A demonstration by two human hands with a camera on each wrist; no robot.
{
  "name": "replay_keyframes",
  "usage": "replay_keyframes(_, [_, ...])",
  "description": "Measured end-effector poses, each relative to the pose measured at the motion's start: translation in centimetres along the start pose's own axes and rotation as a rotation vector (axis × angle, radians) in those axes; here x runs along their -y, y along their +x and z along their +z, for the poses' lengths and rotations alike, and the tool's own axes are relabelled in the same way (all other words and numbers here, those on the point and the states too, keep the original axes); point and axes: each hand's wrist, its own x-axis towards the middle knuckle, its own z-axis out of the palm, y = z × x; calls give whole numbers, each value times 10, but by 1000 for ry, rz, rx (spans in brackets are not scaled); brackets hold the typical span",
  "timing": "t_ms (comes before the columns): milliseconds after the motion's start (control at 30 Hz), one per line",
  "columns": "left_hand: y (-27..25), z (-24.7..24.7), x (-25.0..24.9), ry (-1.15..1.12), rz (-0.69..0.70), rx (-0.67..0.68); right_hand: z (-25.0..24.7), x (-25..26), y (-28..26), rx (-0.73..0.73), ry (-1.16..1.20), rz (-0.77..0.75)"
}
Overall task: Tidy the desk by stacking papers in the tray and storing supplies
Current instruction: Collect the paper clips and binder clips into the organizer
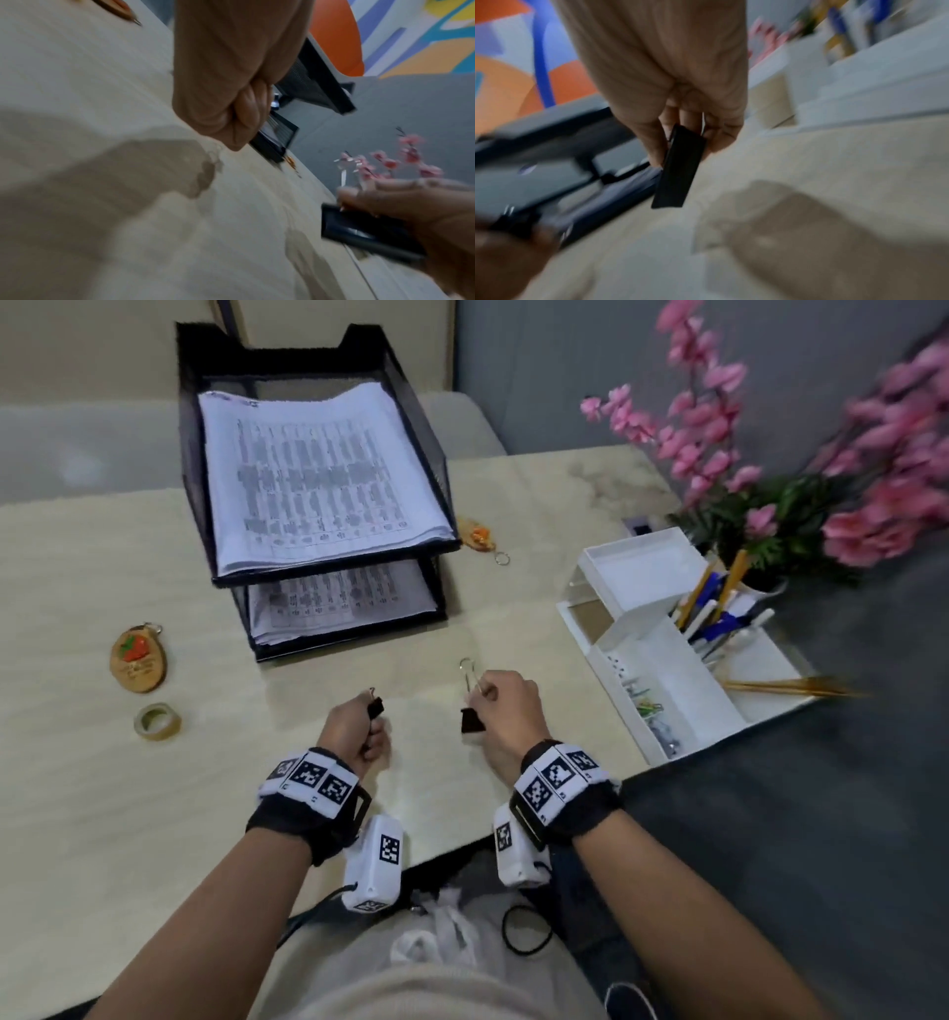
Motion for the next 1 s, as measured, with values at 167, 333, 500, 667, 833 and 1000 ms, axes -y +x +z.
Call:
replay_keyframes(167, [4, 100, 6, 138, 35, 181, -102, -47, 27, -398, 58, 32])
replay_keyframes(333, [4, 171, 11, 295, 38, 277, -153, -87, 51, -529, -64, 128])
replay_keyframes(500, [6, 204, 21, 508, 156, 348, -162, -107, 67, -440, -366, 86])
replay_keyframes(667, [17, 221, 28, 649, 261, 324, -166, -113, 73, -334, -385, 47])
replay_keyframes(833, [25, 244, 34, 802, 361, 381, -173, -113, 58, -335, 157, 47])
replay_keyframes(1000, [18, 275, 35, 987, 489, 551, -182, -114, 44, -210, 315, 9])
